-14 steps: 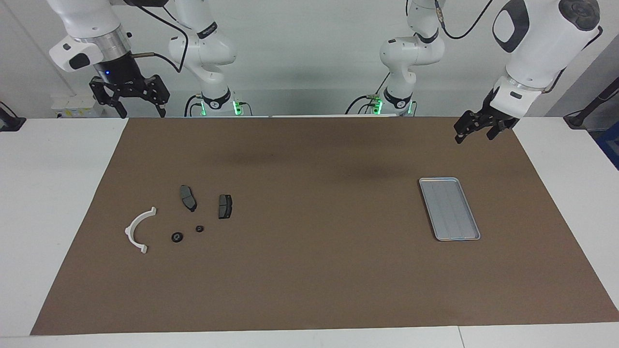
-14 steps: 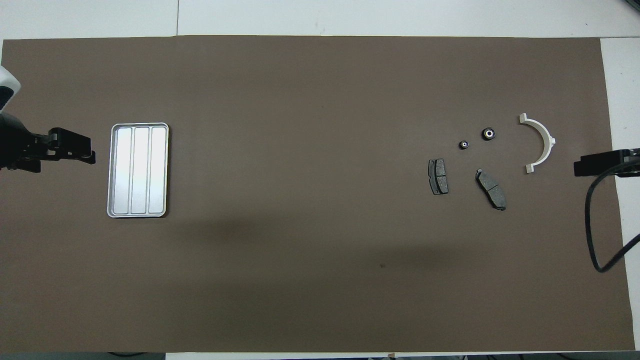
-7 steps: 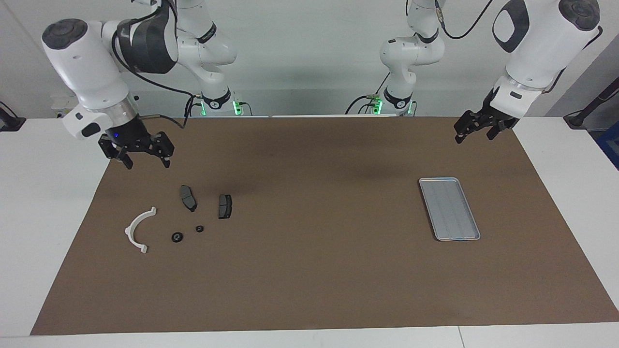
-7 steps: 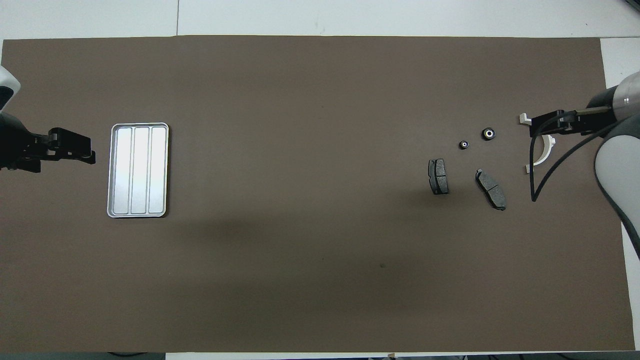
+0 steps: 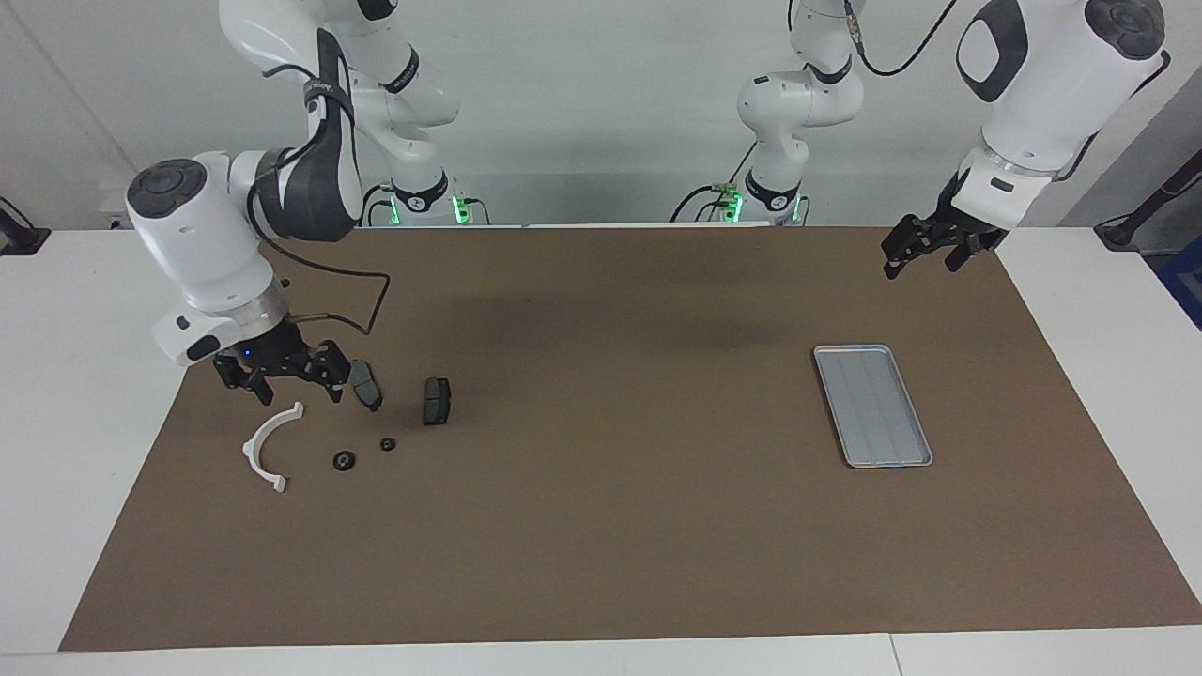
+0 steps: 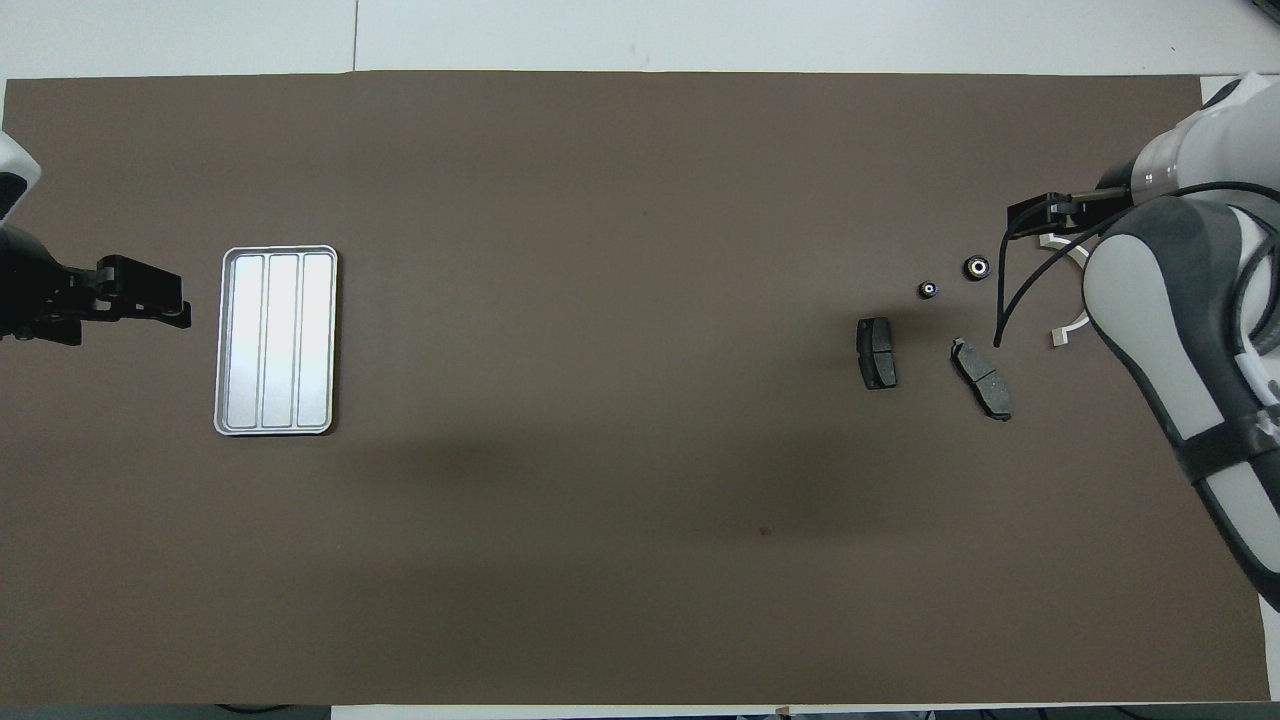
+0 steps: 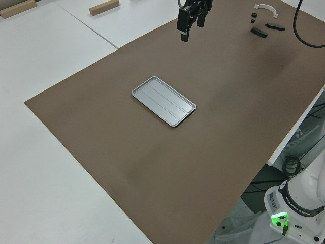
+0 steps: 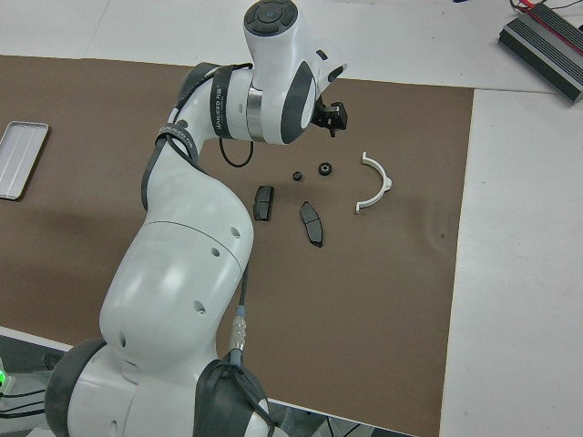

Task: Pick bearing gear from pile to tray
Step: 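Reach the right gripper to the black bearing and grasp it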

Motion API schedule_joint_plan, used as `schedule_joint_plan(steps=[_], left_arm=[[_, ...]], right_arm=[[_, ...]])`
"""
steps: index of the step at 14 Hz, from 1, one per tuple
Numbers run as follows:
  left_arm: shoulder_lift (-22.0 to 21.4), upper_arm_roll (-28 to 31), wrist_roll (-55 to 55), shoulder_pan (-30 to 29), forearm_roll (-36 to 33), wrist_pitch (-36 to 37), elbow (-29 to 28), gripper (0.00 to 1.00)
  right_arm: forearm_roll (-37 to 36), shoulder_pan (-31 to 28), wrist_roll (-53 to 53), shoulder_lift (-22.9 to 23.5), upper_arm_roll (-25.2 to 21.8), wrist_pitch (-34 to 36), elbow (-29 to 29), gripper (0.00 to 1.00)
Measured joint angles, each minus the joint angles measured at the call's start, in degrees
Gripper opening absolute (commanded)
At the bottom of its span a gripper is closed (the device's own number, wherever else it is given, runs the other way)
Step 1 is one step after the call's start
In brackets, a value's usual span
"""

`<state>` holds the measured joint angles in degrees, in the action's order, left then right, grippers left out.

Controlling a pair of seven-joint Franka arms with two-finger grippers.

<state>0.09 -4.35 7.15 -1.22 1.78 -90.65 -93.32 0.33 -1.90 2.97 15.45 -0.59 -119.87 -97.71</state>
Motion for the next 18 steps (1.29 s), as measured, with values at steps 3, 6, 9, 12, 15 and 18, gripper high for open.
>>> schedule_joint_plan(steps=[3,6,9,12,15,18], left_arm=[[0.0,0.0,0.0,0.0,0.0,0.0,0.0,1.0],[0.0,0.0,0.0,0.0,0.0,0.0,0.0,1.0],[0.0,0.0,0.0,0.0,0.0,0.0,0.0,1.0],[0.0,0.0,0.0,0.0,0.0,0.0,0.0,1.0],[0.0,0.0,0.0,0.0,0.0,0.0,0.0,1.0],[0.0,0.0,0.0,0.0,0.0,0.0,0.0,1.0]], right_arm=[[0.0,0.0,0.0,4.3,0.0,-3.9,0.0,0.96],[0.0,-0.1,0.0,6.8,-0.1,-5.1,0.0,0.96],[0.0,-0.2,0.0,7.4,-0.1,-5.1,0.0,0.96],[0.0,-0.2,0.2,7.6,-0.1,-5.9,-1.0,0.96],[0.0,-0.3,0.8,7.7,-0.1,-7.5,-3.1,0.96],[0.0,-0.8,1.7,8.0,-0.1,-9.1,-4.6,0.96]])
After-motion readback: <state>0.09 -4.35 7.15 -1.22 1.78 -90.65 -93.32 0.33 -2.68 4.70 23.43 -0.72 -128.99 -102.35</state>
